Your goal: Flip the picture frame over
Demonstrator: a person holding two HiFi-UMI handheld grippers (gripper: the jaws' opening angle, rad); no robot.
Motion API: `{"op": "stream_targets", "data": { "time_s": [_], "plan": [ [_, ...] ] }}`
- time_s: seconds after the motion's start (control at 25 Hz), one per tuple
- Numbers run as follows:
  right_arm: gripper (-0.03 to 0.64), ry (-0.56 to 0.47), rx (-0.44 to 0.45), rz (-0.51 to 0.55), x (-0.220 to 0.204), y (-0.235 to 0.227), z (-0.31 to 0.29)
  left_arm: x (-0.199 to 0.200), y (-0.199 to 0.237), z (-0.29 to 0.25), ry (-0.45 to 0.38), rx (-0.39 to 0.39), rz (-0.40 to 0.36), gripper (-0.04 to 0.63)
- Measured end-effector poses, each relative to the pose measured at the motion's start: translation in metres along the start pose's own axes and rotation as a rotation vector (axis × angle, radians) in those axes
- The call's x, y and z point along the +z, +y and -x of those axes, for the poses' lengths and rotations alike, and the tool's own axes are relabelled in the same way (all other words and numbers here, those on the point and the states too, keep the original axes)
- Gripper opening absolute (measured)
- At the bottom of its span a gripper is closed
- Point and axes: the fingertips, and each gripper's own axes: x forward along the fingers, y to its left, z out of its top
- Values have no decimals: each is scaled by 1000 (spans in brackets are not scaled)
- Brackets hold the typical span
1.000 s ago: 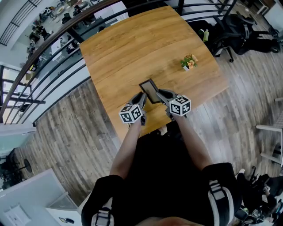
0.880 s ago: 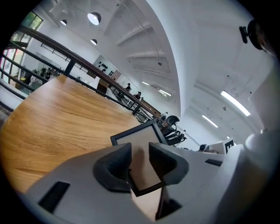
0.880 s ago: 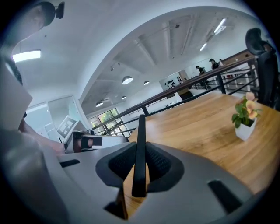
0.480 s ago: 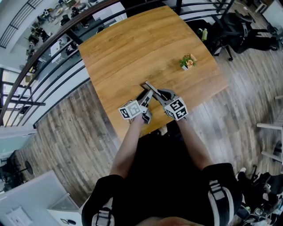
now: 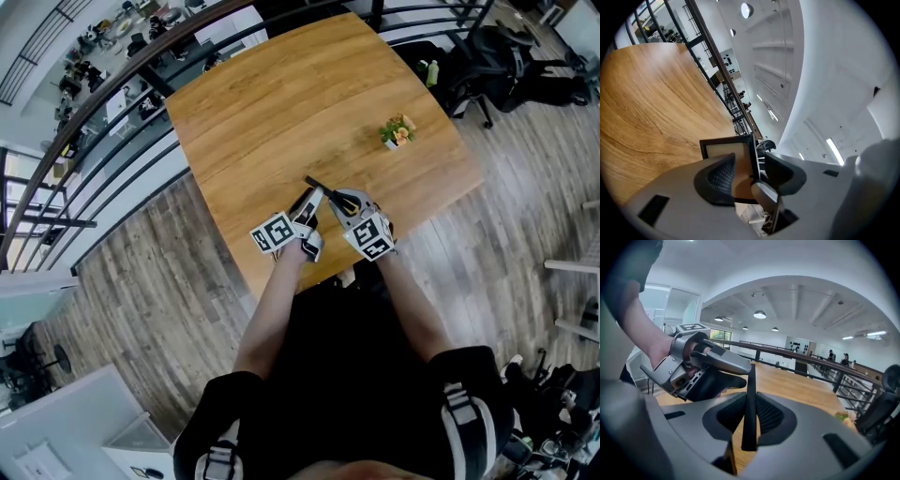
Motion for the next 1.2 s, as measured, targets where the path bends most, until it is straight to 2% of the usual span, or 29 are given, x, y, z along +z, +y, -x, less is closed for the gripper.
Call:
{"op": "stream_targets", "data": {
  "time_s": [0.28,0.48,0.6,1.2],
  "plan": [
    [74,31,-18,144,4,7,-3,5,4,-5,10,-3,54,192],
    [75,112,-77,461,0,13,-5,4,13,-5,33,18,80,192],
    [75,137,-118,597,1,16,-5,4,16,-4,17,23,140,190],
    [74,150,-214,781,-4,16,1,-2,19,-8,5,25,249,131]
  ]
}}
